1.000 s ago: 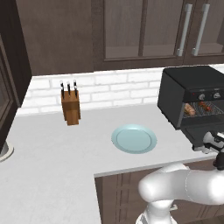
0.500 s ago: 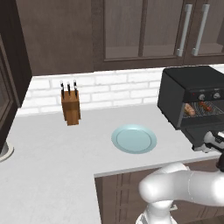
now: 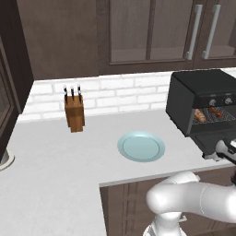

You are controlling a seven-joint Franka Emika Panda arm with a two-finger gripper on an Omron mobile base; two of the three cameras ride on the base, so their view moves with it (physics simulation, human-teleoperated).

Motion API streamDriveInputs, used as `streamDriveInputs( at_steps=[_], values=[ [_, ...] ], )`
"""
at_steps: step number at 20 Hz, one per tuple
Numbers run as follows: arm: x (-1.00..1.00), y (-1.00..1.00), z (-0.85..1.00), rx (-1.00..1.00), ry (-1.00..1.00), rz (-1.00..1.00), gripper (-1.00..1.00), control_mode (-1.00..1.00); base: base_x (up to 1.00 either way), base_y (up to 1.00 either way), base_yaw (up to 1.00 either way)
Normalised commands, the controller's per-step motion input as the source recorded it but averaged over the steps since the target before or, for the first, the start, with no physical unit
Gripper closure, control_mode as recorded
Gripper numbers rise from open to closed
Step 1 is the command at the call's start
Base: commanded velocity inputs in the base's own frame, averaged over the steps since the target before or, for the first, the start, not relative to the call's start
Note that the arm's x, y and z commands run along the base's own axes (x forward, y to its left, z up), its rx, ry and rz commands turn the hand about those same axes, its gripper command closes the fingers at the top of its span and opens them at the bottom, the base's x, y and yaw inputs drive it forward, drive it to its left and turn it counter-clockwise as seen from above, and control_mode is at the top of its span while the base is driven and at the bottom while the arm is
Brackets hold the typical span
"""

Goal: Pick up the kebab skewer and baguette bread, and place them inside the toaster oven. Close the toaster oven door and start by setting the timer.

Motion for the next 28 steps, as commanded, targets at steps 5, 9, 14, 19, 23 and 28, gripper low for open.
streamDriveInputs(
  at_steps=[5,9,14,19,23,28],
  values=[
    [0.61,0.13,0.0,0.01,-0.08,-0.07,-1.0,-1.0,0.0,0.0,0.0],
    [0.6,0.02,0.17,0.0,-0.07,-0.08,-1.0,-1.0,0.0,0.0,0.0],
    [0.49,0.09,0.17,0.01,-0.14,-0.12,-1.0,-1.0,0.0,0.0,0.0],
    [0.49,0.45,0.02,0.03,-0.29,-0.13,-1.0,-1.0,0.0,0.0,0.0],
    [0.34,0.58,-0.02,0.01,-0.4,-0.1,-1.0,-1.0,0.0,0.0,0.0],
    [0.53,0.73,0.0,0.0,-0.48,-0.08,-1.0,-1.0,0.0,0.0,0.0]
  ],
)
